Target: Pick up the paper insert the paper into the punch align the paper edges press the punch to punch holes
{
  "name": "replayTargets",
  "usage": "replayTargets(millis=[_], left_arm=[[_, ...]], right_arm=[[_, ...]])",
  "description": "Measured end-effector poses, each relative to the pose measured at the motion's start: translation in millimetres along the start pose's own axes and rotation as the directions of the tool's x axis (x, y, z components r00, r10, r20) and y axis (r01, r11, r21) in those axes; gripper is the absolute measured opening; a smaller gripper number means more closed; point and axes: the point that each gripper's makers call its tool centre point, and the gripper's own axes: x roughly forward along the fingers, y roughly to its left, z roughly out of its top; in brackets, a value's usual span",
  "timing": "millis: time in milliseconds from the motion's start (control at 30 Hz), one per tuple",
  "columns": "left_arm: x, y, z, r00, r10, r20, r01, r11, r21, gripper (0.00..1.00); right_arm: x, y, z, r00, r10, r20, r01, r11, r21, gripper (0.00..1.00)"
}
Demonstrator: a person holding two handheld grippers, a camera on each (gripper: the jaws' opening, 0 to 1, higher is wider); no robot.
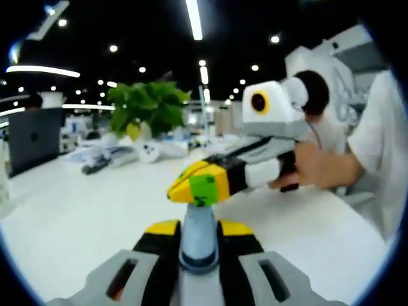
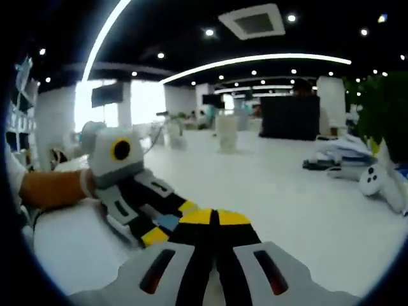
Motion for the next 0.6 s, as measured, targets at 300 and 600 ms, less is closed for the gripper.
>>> replayTargets(millis=[300, 600], left_arm=[[-1.4, 4.0, -1.5, 1.0, -0.001, -0.002, 0.001, 1.0, -0.01, 0.25], [-2.2, 1.2, -1.7, 1.0, 0.011, -0.005, -0.011, 1.0, -0.017, 0.25]], right_arm=[[-0.8, 3.8, 4.5, 0.999, -0.003, 0.032, 0.003, 1.0, 0.003, 0.02], [-5.0, 22.3, 34.7, 0.991, 0.043, 0.128, -0.033, 0.997, -0.074, 0.03]])
